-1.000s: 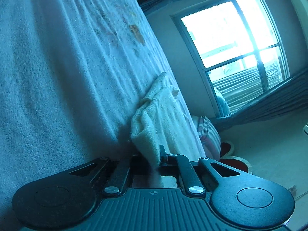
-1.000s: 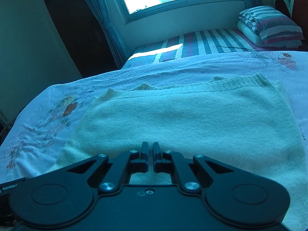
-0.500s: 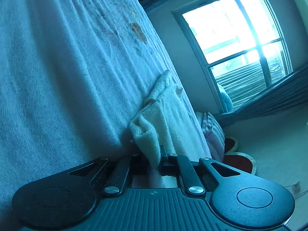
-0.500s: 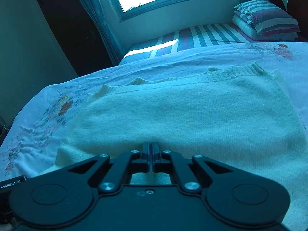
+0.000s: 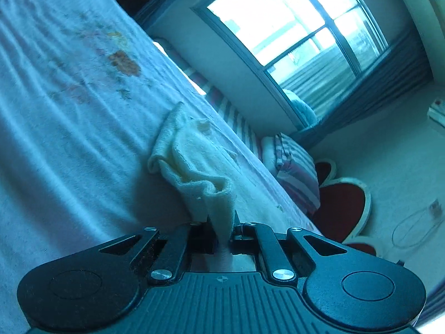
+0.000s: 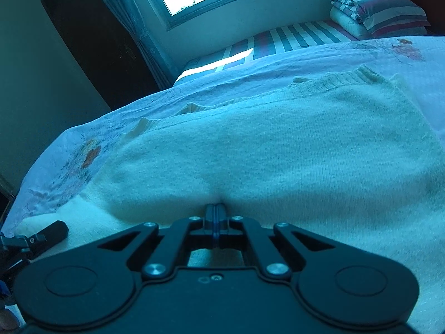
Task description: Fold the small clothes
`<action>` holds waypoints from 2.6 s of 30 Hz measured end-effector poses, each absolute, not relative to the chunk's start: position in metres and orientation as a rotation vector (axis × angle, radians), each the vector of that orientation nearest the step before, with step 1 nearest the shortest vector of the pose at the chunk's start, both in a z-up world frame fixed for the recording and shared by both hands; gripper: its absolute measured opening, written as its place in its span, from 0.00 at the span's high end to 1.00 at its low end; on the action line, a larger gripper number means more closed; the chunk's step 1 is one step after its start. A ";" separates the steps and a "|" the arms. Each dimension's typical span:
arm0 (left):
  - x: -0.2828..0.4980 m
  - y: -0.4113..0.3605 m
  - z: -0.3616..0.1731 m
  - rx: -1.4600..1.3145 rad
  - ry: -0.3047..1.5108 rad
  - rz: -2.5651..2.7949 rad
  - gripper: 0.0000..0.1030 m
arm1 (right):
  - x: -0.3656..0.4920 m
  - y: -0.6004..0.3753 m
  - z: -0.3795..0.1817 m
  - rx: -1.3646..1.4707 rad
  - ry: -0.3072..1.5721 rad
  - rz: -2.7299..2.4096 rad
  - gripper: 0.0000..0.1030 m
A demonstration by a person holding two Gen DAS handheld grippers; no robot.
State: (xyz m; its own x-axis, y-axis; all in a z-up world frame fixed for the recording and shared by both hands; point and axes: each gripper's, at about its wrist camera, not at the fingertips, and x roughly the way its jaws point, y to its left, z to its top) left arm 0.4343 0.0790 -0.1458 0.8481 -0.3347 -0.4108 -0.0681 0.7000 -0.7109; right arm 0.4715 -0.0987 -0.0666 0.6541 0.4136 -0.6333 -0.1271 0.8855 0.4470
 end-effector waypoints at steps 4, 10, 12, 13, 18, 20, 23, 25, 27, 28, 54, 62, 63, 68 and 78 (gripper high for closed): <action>0.451 0.049 -0.117 -0.633 0.589 -0.227 0.94 | 0.452 -0.149 -0.050 0.489 0.722 0.230 0.91; 0.471 -0.022 -0.080 -0.400 0.612 -0.365 0.94 | 0.417 -0.235 -0.038 0.570 0.657 0.096 0.91; 0.473 -0.052 -0.072 -0.337 0.623 -0.427 0.94 | 0.403 -0.255 -0.037 0.587 0.645 0.066 0.91; 0.475 -0.067 -0.068 -0.308 0.633 -0.457 0.94 | 0.396 -0.266 -0.038 0.600 0.638 0.049 0.91; 0.477 -0.136 -0.076 -0.206 0.745 -0.593 0.94 | 0.364 -0.309 -0.048 0.666 0.632 -0.031 0.86; 0.471 -0.164 -0.085 -0.156 0.816 -0.672 0.93 | 0.354 -0.320 -0.056 0.682 0.644 -0.054 0.82; 0.450 -0.184 -0.081 -0.076 0.828 -0.727 0.67 | 0.346 -0.329 -0.063 0.707 0.651 -0.057 0.78; 0.440 -0.170 -0.070 -0.143 0.811 -0.776 0.60 | 0.342 -0.331 -0.063 0.732 0.640 -0.033 0.76; 0.436 -0.137 -0.062 -0.219 0.788 -0.748 0.60 | 0.343 -0.327 -0.058 0.750 0.631 0.016 0.73; 0.440 -0.116 -0.060 -0.260 0.764 -0.707 0.60 | 0.344 -0.323 -0.056 0.752 0.630 0.043 0.70; 0.571 -0.047 -0.102 -0.267 0.726 -0.314 0.60 | 0.471 -0.247 -0.021 0.266 0.637 0.170 0.77; 0.599 -0.042 -0.091 -0.271 0.677 -0.311 0.58 | 0.502 -0.255 -0.019 0.201 0.666 0.156 0.77; 0.606 -0.042 -0.092 -0.273 0.685 -0.306 0.58 | 0.512 -0.257 -0.019 0.225 0.669 0.156 0.76; 0.637 -0.069 -0.110 -0.159 0.762 -0.314 0.58 | 0.562 -0.250 -0.051 0.203 0.816 0.142 0.74; 0.632 -0.072 -0.098 -0.149 0.749 -0.297 0.51 | 0.546 -0.250 -0.054 0.152 0.819 0.111 0.67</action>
State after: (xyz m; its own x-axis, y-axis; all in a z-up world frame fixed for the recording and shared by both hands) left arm 0.6315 -0.0718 -0.0983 0.6933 -0.3174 -0.6470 0.2117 0.9479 -0.2382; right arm 0.5456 -0.2505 -0.0544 0.6783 0.1571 -0.7178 -0.0400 0.9833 0.1774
